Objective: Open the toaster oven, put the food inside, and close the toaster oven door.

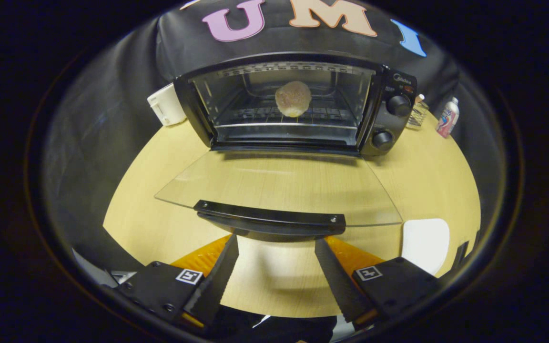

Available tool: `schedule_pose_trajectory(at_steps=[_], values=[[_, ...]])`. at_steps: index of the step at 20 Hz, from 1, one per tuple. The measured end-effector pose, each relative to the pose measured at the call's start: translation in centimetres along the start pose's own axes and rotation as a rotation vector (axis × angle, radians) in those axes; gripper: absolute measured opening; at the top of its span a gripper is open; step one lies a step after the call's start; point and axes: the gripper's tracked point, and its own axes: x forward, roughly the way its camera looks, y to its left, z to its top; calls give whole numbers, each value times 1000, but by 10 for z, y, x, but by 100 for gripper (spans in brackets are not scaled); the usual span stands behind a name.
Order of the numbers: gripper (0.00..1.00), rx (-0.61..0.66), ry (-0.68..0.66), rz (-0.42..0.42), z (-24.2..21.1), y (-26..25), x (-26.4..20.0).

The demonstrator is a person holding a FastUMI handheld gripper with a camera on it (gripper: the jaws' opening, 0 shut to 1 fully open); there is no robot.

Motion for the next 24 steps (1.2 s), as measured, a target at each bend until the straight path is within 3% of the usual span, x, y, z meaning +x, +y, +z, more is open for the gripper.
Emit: schedule_pose_trajectory(at_steps=[9,17,24], values=[[100,-9,-124,-1,85,-6,-10],[100,-19,-222,-60,162,-19,3],[99,7,-291,-44,183,-16,-26]])
